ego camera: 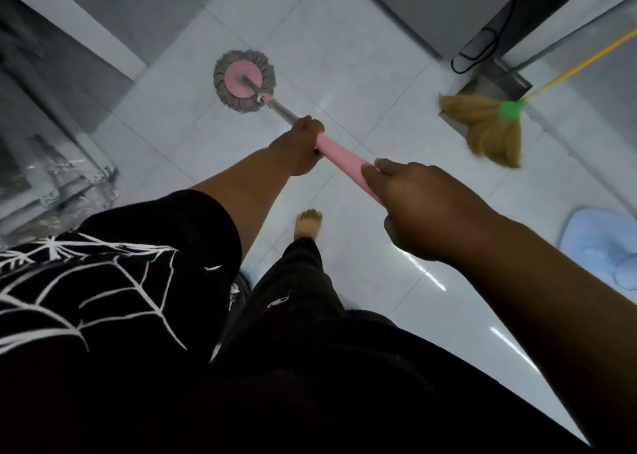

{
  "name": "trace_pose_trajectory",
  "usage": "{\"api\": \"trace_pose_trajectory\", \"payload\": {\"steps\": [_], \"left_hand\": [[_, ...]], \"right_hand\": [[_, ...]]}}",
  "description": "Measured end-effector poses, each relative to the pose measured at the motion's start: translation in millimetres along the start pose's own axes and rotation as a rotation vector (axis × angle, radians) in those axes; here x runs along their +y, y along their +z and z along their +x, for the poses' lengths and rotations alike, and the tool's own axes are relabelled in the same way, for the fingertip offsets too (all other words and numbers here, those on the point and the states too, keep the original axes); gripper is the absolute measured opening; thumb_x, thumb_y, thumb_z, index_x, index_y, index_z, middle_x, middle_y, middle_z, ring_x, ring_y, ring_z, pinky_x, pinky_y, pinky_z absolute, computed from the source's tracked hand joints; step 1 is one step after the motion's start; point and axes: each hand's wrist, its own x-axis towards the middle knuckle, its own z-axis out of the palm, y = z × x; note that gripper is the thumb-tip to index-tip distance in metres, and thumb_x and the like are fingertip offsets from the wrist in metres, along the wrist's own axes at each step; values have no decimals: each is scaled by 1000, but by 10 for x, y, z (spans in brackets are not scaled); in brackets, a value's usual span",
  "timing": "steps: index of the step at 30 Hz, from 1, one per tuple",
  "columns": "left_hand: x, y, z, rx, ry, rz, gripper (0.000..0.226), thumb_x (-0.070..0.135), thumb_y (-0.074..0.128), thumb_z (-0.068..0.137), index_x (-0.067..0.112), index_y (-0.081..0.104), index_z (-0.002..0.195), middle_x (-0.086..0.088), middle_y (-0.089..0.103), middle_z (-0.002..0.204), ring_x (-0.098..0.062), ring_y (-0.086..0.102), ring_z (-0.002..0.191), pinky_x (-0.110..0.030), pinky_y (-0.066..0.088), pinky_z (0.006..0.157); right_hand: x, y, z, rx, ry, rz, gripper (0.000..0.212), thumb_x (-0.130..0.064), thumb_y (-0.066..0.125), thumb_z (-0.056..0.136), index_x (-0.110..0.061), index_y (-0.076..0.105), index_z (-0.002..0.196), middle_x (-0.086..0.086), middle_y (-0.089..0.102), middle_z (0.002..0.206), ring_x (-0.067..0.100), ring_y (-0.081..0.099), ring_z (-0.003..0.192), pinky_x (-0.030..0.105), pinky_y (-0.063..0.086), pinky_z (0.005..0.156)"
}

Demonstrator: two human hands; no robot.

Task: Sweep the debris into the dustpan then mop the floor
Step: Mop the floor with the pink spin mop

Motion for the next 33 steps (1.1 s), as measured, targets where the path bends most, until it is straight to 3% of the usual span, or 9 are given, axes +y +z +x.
{"api": "trace_pose_trajectory", "payload": {"steps": [6, 9, 13, 20, 27, 29, 33], "left_hand": [[-504, -550, 522, -65, -75, 92, 55, 20, 57, 95, 5, 34, 142, -18, 22, 155, -35, 37, 137, -46, 33, 112], [-505, -514, 583, -67, -110, 89, 60, 20, 58, 95, 8, 29, 147, -15, 11, 160, -31, 25, 146, -45, 26, 117], [-261, -325, 551, -75, -137, 75, 62, 21, 56, 96, 10, 26, 149, -14, 6, 162, -32, 22, 146, -44, 25, 117], [625, 280, 107, -103, -61, 84, 53, 22, 57, 95, 4, 34, 140, -16, 32, 145, -36, 47, 126, -48, 39, 105], [1687, 1328, -625, -181, 47, 139, 54, 30, 57, 95, 8, 35, 138, -13, 30, 146, -35, 52, 119, -48, 44, 100], [1951, 1572, -797, -205, 70, 139, 53, 31, 56, 95, 9, 34, 139, -13, 26, 150, -35, 50, 123, -48, 43, 101], [2299, 1817, -1032, -243, 134, 161, 48, 32, 55, 96, 7, 37, 132, -14, 36, 141, -33, 53, 117, -48, 45, 98]], "right_hand": [[-113, -50, 856, 48, 19, 64, 60, -11, 62, 87, -5, 38, 142, 13, 55, 122, 23, 55, 78, 29, 40, 64], [-77, 34, 890, 64, 24, 94, 58, -11, 63, 87, -5, 39, 140, 12, 54, 121, 19, 42, 73, 28, 36, 65], [100, 134, 661, 64, 39, 100, 57, -12, 62, 87, -6, 39, 139, 12, 54, 120, 22, 46, 71, 30, 40, 63], [391, 380, -405, 54, 90, 90, 59, -9, 62, 86, -9, 40, 141, 10, 56, 126, 21, 55, 74, 28, 41, 63], [582, 862, -2019, -46, 182, 90, 62, -7, 56, 86, -15, 34, 143, 4, 52, 127, 20, 59, 78, 32, 52, 67], [631, 980, -2383, -58, 198, 94, 63, -8, 54, 87, -16, 30, 146, 3, 50, 130, 20, 60, 81, 30, 50, 67], [678, 1086, -2852, -66, 229, 96, 61, -13, 52, 90, -19, 29, 147, -2, 51, 129, 17, 60, 85, 24, 41, 65]]}}
